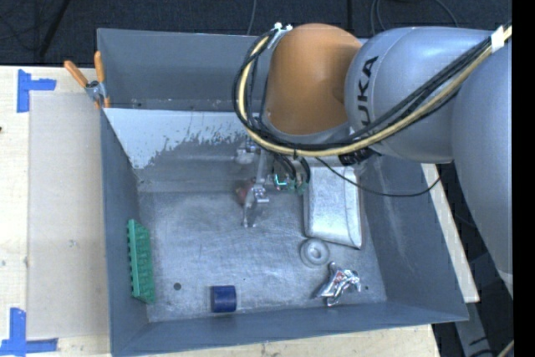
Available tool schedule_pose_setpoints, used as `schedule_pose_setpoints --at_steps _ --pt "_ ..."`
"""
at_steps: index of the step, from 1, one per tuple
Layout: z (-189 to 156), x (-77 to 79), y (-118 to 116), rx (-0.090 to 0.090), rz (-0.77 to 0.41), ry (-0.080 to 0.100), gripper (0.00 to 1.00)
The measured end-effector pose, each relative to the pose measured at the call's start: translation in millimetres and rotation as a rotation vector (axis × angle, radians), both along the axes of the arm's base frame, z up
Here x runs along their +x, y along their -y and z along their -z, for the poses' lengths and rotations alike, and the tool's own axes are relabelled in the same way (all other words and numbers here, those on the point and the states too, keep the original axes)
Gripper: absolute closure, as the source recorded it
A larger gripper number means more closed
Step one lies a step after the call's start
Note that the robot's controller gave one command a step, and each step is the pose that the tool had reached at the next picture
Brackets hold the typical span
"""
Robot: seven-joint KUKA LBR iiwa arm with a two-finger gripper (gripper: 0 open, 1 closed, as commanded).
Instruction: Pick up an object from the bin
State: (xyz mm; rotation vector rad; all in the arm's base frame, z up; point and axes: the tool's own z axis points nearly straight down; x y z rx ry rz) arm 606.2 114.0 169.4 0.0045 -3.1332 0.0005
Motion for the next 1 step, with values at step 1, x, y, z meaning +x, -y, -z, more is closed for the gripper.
schedule_pose_setpoints --at_steps 1 --pt "66.0 14.6 75.8 -0.001 -0.233 0.004 0.00"
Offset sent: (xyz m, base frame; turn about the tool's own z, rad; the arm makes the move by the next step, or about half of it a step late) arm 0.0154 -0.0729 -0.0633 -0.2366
